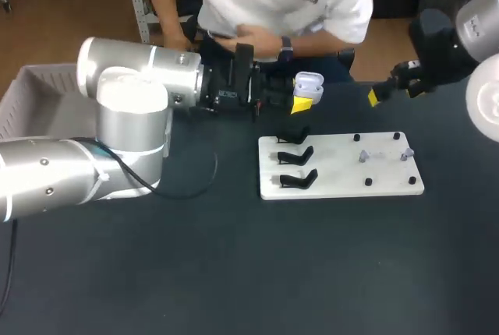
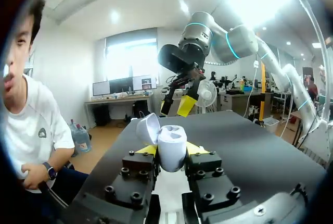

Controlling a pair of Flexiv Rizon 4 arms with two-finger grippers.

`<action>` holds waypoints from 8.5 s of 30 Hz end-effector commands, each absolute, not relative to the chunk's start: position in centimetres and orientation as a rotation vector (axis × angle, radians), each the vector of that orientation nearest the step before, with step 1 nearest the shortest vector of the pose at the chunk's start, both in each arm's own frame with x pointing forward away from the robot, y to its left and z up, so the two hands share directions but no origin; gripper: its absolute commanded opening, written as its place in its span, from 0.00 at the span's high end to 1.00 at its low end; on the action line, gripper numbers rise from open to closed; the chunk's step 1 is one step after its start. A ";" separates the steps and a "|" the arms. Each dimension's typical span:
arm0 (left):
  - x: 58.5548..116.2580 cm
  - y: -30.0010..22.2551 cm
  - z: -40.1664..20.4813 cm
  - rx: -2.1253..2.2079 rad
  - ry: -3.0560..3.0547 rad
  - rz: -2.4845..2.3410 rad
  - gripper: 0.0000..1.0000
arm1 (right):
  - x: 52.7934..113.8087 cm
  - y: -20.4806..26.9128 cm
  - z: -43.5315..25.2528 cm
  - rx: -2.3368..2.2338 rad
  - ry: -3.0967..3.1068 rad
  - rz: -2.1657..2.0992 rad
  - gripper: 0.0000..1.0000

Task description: Pick up each earbud case from the left stands, insert the matching earbuds, close the lid, and place the case in the box.

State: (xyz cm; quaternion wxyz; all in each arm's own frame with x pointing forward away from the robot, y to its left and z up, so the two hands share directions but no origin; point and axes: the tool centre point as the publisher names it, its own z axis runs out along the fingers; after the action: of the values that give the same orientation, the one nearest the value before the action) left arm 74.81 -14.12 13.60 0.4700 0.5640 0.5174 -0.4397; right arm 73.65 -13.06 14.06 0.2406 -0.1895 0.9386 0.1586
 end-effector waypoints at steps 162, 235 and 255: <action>72.7 -12.5 15.5 1.229 1.225 -1.061 1.00 | 66.8 -13.3 19.1 -0.547 2.854 -0.191 1.00; 72.7 -12.5 15.5 1.229 1.225 -1.061 1.00 | 69.6 0.8 23.2 0.913 2.796 -0.233 1.00; 72.7 -12.5 15.5 1.229 1.225 -1.061 1.00 | 70.6 3.1 21.8 0.823 2.833 -0.292 1.00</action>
State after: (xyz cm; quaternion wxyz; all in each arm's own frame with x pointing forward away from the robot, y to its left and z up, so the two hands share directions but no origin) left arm 72.93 -12.45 15.57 0.5219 0.5160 0.5127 -0.4455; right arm 70.26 2.80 21.82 0.0928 0.2748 0.9530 -0.0880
